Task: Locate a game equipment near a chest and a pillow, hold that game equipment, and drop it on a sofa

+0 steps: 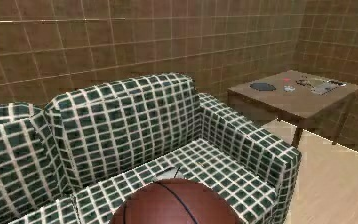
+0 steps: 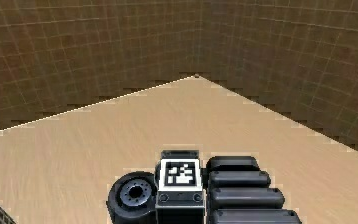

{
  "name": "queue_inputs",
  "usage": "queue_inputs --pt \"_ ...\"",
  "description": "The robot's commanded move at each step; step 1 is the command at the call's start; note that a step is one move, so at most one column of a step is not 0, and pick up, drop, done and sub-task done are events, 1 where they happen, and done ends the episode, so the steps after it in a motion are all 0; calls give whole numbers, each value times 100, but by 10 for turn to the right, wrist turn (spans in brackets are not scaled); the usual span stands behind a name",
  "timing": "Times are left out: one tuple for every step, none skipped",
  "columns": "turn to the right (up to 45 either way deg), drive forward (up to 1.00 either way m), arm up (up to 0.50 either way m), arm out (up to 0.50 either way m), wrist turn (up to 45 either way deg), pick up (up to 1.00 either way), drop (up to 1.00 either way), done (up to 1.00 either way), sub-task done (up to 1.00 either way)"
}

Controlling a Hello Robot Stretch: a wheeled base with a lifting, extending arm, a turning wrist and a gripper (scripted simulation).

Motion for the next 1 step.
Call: queue_inputs --pt "-180 0 0 0 0 0 0 0 0"
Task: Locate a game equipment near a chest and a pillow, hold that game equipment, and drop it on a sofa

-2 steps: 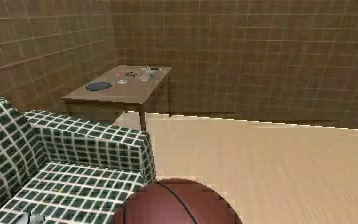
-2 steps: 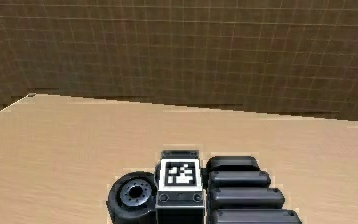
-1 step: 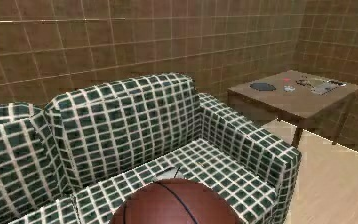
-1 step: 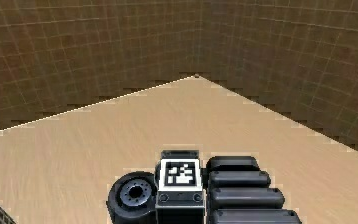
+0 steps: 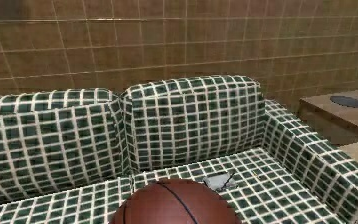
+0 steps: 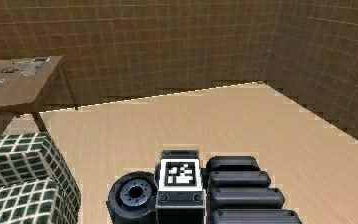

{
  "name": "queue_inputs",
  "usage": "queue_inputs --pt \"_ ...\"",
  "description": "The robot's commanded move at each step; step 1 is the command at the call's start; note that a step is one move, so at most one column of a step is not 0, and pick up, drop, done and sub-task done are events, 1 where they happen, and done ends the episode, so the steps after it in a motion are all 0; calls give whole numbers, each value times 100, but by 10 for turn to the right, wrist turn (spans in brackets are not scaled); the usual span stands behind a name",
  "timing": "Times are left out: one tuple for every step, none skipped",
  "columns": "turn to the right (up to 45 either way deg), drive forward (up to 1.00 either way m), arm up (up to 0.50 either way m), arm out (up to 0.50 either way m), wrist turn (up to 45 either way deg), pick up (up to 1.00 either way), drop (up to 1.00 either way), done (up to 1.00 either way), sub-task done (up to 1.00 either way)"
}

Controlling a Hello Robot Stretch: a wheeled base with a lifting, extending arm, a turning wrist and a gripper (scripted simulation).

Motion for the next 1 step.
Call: queue_inputs --pt "450 0 0 0 0 0 0 0 0"
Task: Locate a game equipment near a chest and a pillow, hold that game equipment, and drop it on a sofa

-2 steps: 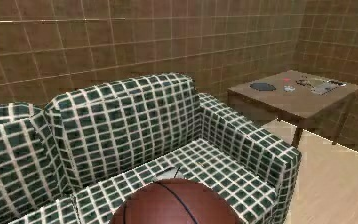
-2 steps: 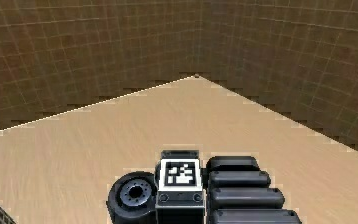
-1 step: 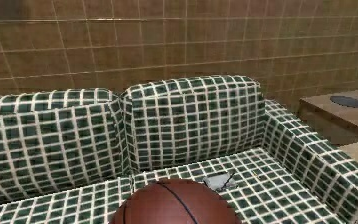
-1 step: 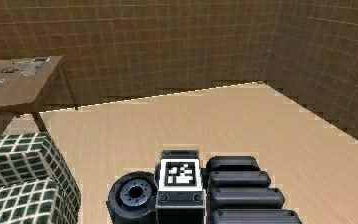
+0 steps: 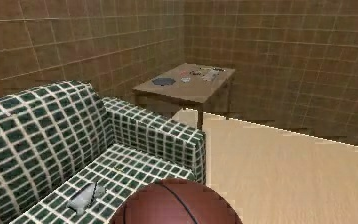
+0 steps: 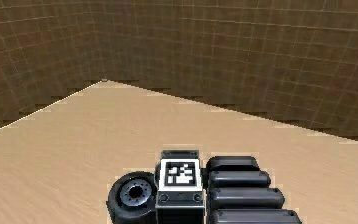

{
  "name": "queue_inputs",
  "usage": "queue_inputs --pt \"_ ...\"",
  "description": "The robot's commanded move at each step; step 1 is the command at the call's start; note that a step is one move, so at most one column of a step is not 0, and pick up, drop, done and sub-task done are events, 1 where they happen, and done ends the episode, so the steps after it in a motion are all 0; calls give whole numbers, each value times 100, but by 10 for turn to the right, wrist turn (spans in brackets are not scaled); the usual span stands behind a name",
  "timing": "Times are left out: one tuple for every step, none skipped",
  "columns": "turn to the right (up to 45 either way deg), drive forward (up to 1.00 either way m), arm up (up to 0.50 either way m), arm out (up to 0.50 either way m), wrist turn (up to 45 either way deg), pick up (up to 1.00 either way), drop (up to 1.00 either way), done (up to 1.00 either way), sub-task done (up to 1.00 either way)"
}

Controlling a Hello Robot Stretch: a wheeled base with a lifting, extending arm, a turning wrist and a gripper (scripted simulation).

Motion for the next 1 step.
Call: queue_inputs --pt "210 0 0 0 0 0 0 0 0"
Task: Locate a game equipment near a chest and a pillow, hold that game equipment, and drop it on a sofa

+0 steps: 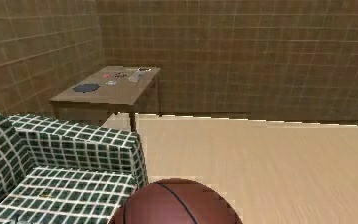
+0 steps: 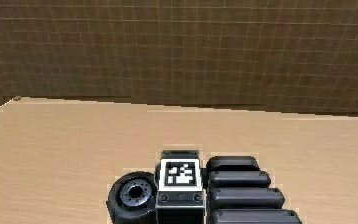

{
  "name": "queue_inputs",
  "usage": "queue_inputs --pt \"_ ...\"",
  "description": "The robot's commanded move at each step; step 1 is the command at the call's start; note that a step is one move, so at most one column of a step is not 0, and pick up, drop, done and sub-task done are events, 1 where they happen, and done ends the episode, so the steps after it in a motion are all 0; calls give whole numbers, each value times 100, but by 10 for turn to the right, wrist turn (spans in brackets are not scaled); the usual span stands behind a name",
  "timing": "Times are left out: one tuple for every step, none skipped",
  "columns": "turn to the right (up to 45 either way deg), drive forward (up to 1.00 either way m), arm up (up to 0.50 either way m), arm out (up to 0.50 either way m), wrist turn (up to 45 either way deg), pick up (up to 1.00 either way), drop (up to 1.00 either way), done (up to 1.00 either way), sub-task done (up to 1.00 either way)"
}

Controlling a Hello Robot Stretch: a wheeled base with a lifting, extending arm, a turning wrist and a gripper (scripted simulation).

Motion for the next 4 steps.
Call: queue_inputs --pt "-450 0 0 0 0 0 0 0 0" --pt "-240 0 0 0 0 0 0 0 0" --pt "450 0 0 0 0 0 0 0 0" --pt "330 0 0 0 0 0 0 0 0"
